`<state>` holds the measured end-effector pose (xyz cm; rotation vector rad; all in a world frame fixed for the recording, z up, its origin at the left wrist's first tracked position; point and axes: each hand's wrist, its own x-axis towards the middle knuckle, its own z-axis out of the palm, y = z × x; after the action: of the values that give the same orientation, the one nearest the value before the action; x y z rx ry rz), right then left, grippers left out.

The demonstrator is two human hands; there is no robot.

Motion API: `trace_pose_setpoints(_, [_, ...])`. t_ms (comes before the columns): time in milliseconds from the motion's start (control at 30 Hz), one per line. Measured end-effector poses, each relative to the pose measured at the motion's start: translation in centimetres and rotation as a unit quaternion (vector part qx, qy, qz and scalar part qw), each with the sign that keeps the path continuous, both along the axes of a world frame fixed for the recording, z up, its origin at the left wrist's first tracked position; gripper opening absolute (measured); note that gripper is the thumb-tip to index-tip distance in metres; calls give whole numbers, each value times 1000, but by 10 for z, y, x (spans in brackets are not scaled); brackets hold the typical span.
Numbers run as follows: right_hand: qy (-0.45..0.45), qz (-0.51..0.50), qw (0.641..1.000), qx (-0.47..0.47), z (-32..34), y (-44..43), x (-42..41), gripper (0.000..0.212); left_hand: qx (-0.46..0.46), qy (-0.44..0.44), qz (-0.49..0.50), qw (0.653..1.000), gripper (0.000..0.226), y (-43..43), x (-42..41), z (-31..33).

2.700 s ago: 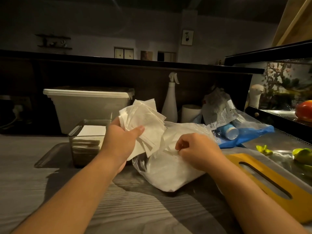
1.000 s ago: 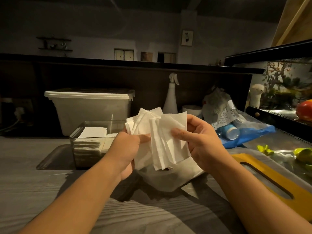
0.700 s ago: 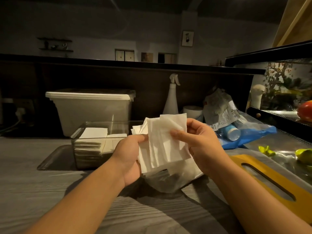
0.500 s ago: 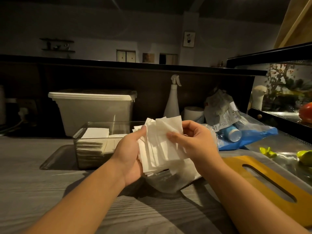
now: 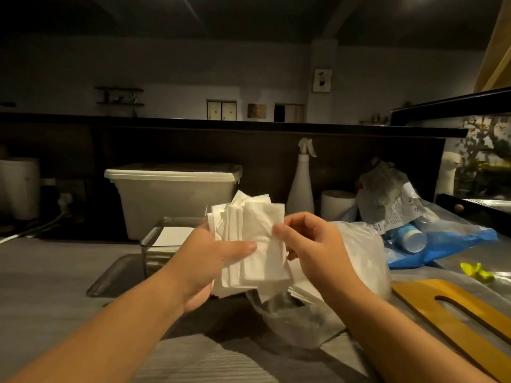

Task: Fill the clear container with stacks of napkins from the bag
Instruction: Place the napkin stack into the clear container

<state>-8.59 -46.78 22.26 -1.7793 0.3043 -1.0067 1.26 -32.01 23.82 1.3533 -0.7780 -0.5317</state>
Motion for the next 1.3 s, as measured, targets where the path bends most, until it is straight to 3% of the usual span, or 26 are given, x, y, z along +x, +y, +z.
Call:
trace_pose_setpoints(267, [32, 11, 999, -19, -12, 1, -6, 19, 31, 45, -43, 998, 20, 6, 3, -19])
trace_pose_setpoints(500, [16, 12, 1000, -2, -9, 5, -11, 11, 46, 64, -32, 996, 23, 7, 5, -21])
trace_pose_setpoints(667, [24, 3, 1000, -5, -10, 8, -11, 20, 35, 85, -41, 995, 22, 6, 0, -20])
trace_pose_setpoints(900, [16, -6, 999, 30, -8, 3, -14, 7, 27, 131, -40, 990, 19, 6, -4, -18])
trace_pose_setpoints(1033, [14, 4, 998, 54, -7, 1, -15, 7, 34, 118, -28, 992, 19, 7, -3, -18])
trace_pose_setpoints(1300, [19, -4, 1000, 7, -7, 6, -16, 5, 35, 104, -6, 994, 20, 4, -1, -22])
